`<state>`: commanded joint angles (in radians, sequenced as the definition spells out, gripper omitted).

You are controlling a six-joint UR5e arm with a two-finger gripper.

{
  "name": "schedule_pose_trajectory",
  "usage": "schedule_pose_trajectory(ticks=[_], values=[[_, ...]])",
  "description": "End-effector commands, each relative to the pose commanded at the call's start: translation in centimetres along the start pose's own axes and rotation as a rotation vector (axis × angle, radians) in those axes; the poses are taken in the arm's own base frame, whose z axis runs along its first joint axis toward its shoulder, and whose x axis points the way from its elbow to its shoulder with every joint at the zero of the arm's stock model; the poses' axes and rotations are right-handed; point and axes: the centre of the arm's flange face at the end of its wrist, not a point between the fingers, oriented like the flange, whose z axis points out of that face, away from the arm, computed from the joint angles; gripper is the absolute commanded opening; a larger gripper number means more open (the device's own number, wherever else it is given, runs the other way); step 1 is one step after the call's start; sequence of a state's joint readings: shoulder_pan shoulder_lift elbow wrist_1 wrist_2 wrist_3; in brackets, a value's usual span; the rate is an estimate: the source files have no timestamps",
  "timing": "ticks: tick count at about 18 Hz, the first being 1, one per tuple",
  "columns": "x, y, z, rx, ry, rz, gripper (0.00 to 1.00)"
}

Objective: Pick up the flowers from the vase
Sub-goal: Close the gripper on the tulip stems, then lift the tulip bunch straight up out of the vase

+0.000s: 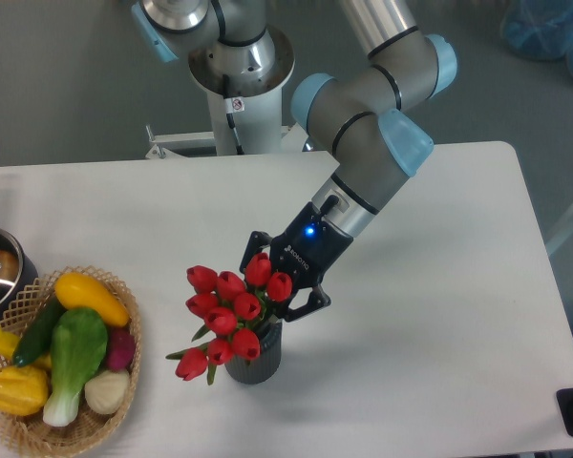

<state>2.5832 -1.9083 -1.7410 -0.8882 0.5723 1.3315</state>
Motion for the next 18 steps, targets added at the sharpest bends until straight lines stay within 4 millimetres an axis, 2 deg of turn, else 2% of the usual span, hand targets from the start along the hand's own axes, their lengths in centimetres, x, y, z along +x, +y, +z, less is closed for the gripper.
schedule_pose_trajectory(ticks=[8, 14, 18], values=[[0.3, -0.5, -0.7, 0.035, -0.002, -0.014, 0.43], [0.4, -2.1, -3.6, 0.113, -0.029, -0.051, 0.43], [0.6, -2.9, -4.8, 0.137, -0.040, -0.074, 0.43]])
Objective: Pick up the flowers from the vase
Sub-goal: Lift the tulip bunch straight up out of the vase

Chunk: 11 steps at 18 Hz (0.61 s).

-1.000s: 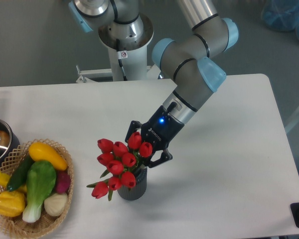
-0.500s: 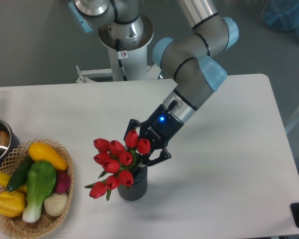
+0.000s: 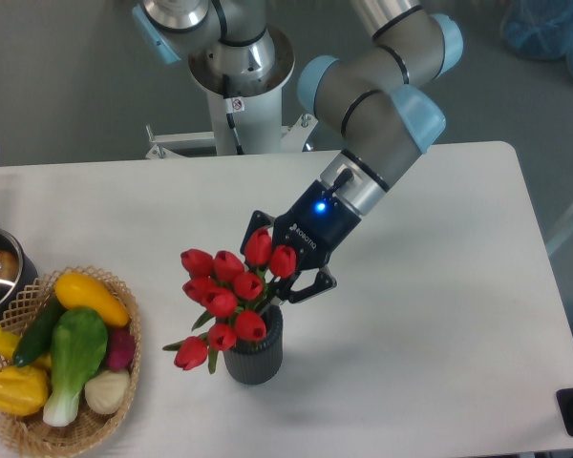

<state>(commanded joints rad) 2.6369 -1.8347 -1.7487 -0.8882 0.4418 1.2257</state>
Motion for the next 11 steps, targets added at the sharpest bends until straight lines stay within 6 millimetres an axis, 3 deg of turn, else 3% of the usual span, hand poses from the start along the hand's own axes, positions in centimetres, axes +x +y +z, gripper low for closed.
schedule_pose_trajectory(ticks=[11], values=[[0.3, -2.8, -3.5, 0.128, -0.013, -0.033, 0.43]])
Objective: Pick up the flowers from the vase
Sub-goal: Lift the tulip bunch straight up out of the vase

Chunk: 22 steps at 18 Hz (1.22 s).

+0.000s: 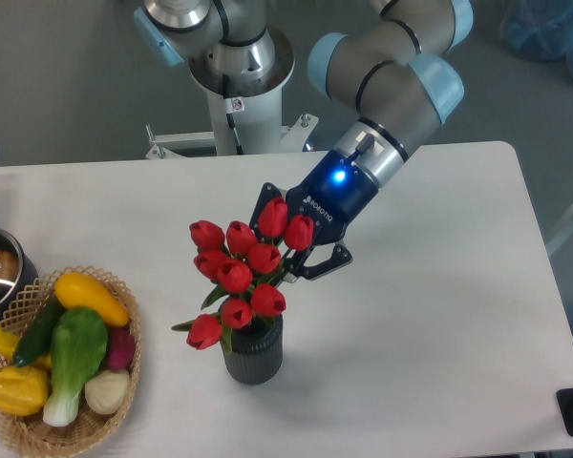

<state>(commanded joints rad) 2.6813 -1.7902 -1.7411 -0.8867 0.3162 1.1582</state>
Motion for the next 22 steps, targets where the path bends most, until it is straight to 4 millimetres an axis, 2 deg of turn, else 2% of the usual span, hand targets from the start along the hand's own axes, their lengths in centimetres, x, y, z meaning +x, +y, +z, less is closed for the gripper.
schedule_pose_trajectory(ticks=[6, 13, 19, 22], values=[[0.2, -2.1, -1.3, 0.053, -0.001, 0.008, 0.43], [0.3, -3.3, -1.6, 0.091, 0.013, -0.001, 0.43], [0.1, -6.7, -2.4, 0.106, 0.007, -0.025, 0.43], [0.1, -7.1, -2.5, 0.121, 0.015, -0.027, 0.43]])
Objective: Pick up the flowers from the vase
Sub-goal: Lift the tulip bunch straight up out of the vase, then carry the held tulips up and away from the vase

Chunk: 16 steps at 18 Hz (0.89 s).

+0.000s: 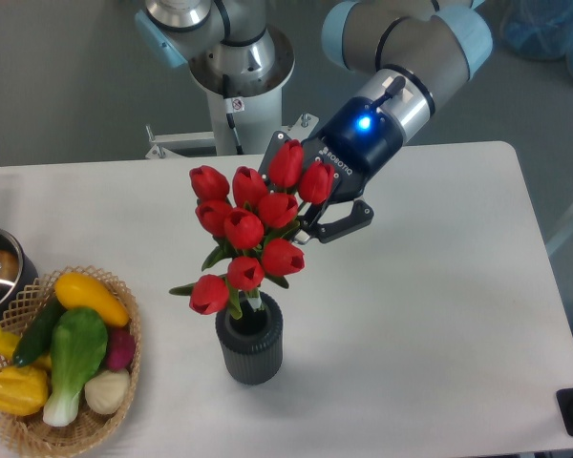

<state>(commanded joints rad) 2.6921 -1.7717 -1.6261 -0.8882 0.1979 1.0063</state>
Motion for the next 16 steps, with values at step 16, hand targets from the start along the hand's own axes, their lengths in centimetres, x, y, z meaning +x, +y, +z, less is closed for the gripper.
schedule_pose_trajectory(ticks=[16], values=[[-4.3, -1.3, -8.9, 0.031, -0.155, -0.072, 0.43]])
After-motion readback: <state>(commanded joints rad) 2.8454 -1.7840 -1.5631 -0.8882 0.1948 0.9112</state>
